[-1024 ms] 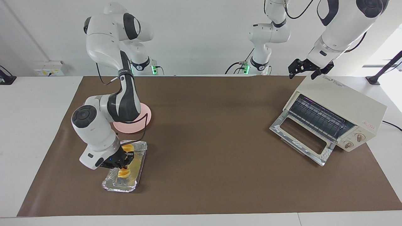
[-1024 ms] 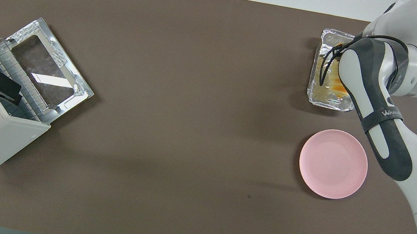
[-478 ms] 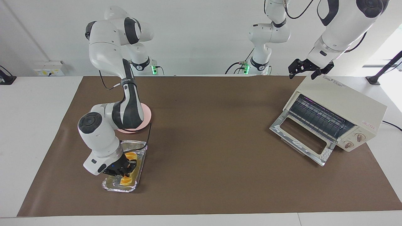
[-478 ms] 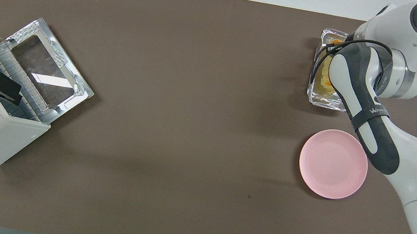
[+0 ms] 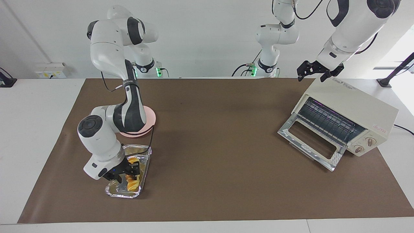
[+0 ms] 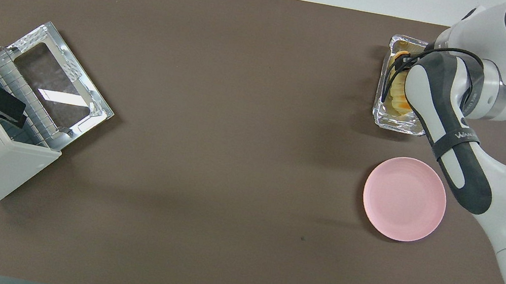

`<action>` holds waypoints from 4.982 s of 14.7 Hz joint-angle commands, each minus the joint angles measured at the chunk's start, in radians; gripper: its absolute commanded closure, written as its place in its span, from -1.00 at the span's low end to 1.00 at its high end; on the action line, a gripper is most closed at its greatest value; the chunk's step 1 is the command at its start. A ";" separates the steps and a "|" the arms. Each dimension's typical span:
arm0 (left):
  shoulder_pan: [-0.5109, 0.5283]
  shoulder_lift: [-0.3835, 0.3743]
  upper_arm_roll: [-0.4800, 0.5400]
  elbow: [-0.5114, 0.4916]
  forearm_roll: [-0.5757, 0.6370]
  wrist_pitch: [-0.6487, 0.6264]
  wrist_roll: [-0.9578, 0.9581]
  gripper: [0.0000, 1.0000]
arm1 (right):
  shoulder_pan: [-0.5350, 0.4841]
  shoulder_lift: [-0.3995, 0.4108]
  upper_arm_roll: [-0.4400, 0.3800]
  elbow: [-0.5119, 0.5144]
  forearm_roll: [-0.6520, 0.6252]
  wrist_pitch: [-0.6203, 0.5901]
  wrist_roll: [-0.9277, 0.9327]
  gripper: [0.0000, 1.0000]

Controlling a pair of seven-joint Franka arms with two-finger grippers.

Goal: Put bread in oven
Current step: 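Lower the bread roll into the foil tray and open the right gripper, then grasp the rim of the foil tray with the right gripper, then slide the foil tray toward the oven with the right gripper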

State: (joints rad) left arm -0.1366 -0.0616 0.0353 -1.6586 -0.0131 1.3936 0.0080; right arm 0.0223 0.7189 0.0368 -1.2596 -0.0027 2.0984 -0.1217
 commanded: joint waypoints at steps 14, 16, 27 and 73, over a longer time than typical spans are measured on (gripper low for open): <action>0.015 -0.018 -0.012 -0.010 0.015 -0.011 0.013 -1.00 | -0.085 -0.165 -0.002 -0.144 -0.037 -0.019 -0.154 -1.00; 0.015 -0.018 -0.012 -0.010 0.016 -0.011 0.013 -1.00 | -0.087 -0.183 -0.002 -0.237 -0.036 0.101 -0.153 -1.00; 0.015 -0.018 -0.012 -0.010 0.016 -0.011 0.013 -1.00 | -0.076 -0.116 -0.002 -0.299 -0.028 0.318 -0.131 -1.00; 0.015 -0.018 -0.012 -0.010 0.016 -0.011 0.013 -1.00 | 0.542 -0.213 0.028 -0.360 0.066 0.143 0.740 1.00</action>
State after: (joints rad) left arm -0.1365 -0.0616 0.0353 -1.6586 -0.0131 1.3936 0.0080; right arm 0.5644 0.5454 0.0692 -1.5360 0.0574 2.2006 0.6197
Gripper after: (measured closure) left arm 0.000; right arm 0.982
